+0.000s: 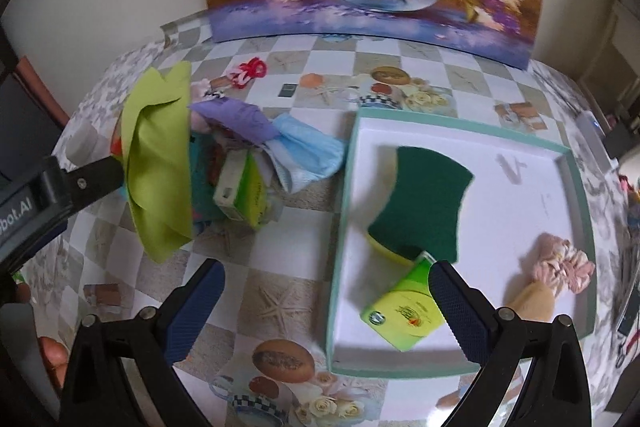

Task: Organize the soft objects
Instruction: 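Move both grippers back from the tray over the pile of soft items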

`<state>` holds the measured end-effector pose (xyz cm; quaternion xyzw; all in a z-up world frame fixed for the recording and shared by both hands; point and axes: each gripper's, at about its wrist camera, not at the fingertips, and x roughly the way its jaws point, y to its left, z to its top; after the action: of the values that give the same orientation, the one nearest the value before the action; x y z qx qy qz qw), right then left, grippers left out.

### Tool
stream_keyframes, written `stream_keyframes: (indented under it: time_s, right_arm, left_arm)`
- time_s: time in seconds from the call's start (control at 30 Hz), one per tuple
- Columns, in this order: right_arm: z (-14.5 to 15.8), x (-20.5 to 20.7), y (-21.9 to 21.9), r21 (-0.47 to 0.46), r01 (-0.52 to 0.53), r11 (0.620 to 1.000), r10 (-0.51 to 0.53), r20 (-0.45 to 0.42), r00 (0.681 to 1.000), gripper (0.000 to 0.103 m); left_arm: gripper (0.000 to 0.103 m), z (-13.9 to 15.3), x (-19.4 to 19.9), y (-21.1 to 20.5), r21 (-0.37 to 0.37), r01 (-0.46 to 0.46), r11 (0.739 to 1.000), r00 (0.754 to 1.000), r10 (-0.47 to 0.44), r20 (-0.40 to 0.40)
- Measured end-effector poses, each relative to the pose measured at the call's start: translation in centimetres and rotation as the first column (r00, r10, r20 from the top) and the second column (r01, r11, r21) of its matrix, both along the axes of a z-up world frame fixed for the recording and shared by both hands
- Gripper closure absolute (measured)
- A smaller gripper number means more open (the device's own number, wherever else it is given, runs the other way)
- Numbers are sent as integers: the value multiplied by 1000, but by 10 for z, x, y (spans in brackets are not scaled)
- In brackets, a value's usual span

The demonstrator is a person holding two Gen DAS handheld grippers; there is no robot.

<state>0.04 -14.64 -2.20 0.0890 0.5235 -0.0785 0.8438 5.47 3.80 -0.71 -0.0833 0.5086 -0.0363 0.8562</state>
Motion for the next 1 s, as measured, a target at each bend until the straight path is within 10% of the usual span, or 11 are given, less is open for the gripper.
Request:
stream_keyframes:
  time_s: [0.47, 1.0]
  right_arm:
    - [23, 35, -13, -87, 28, 996, -27, 14, 1000, 0]
    - [17, 51, -35, 29, 23, 999, -24, 39, 999, 10]
  left_arm:
    - [0, 21, 27, -20, 102, 20, 995, 998, -14, -61]
    - [0, 21, 43, -35, 76, 37, 996, 998, -34, -48]
